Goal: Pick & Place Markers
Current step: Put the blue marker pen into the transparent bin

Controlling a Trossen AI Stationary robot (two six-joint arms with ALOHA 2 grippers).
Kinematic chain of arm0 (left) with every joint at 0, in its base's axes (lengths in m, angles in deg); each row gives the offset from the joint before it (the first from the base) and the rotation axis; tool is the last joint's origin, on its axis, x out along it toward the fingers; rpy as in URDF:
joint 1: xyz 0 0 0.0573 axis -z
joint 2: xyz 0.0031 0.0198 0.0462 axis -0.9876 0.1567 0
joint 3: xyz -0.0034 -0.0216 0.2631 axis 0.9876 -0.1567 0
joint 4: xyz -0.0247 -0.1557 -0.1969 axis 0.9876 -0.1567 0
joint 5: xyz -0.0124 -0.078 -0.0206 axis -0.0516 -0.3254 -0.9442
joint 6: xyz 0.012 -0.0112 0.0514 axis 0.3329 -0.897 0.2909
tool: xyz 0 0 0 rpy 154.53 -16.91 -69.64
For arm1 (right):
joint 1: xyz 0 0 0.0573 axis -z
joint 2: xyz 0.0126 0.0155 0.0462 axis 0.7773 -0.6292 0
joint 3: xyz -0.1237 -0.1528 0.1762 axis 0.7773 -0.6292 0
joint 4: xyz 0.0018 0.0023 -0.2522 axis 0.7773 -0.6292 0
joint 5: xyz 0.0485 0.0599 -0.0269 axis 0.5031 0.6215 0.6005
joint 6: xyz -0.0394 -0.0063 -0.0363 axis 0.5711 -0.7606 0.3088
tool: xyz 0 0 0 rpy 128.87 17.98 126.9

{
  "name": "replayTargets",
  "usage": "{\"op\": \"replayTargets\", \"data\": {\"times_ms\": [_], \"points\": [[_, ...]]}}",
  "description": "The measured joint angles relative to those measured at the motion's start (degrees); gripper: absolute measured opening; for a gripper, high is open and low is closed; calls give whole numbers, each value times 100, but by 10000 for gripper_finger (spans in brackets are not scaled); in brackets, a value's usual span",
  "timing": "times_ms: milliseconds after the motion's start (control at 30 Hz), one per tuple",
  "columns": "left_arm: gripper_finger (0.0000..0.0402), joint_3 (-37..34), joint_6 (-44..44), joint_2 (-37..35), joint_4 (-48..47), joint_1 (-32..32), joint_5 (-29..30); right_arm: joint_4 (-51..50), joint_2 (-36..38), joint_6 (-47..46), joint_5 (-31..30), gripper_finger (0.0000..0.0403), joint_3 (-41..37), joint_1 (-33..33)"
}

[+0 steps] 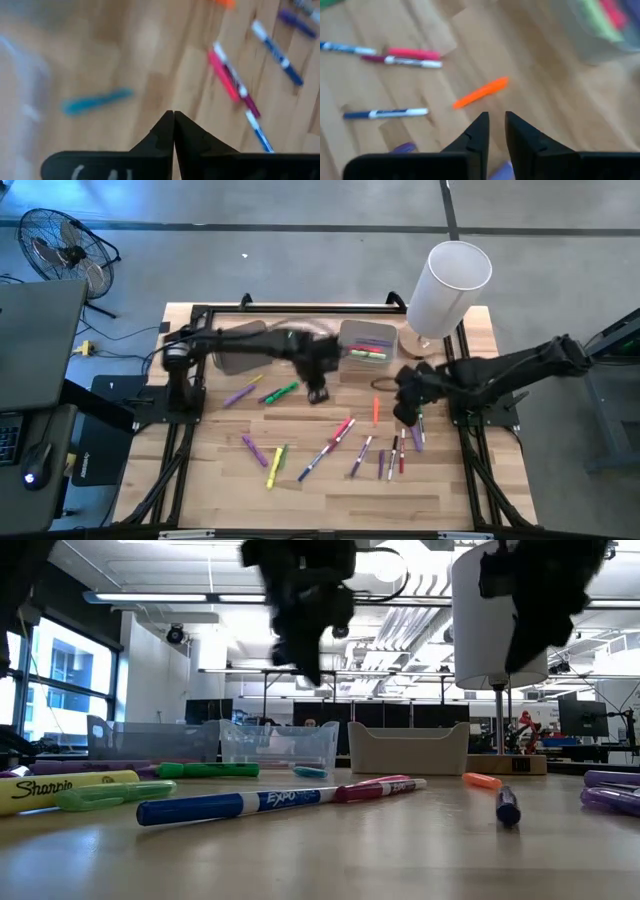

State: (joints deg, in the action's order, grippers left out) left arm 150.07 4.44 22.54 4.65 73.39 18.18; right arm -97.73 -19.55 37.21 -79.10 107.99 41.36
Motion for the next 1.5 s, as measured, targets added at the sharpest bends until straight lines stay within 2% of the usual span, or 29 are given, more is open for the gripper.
{"op": "replayTargets", "data": {"times_ms": [167,333,433,600,767,933,1100,1167,1333,1500], "points": [[1,-1943,-1348,-1014,1711,800,404,1297,0,548,396,6,-738,-418],[0,-3487,-2325,-2058,3058,1771,1569,2098,-32,1609,485,3,-1161,-685],[0,-4189,-2648,-2633,3699,2366,2325,2158,-223,1872,365,3,-1107,-774],[0,-5020,-3296,-3455,3760,3115,3106,2181,-1169,2426,311,7,-430,-930],[0,-5454,-3672,-3967,3695,3626,3400,1754,-2478,3212,262,20,721,-1113],[0,-5517,-3766,-4094,3444,3909,3419,782,-3733,3837,797,60,1879,-1236],[0,-5517,-3767,-4090,3234,4082,3369,363,-4693,4454,918,98,2627,-1467],[0,-5519,-3767,-4090,3193,4109,3298,368,-4981,4719,729,105,2807,-1564],[0,-5517,-3765,-4090,3156,4109,3110,376,-5492,5334,529,99,3105,-1662],[0,-5517,-3651,-4090,3139,4109,2961,411,-5622,5295,480,56,3052,-1666]]}}
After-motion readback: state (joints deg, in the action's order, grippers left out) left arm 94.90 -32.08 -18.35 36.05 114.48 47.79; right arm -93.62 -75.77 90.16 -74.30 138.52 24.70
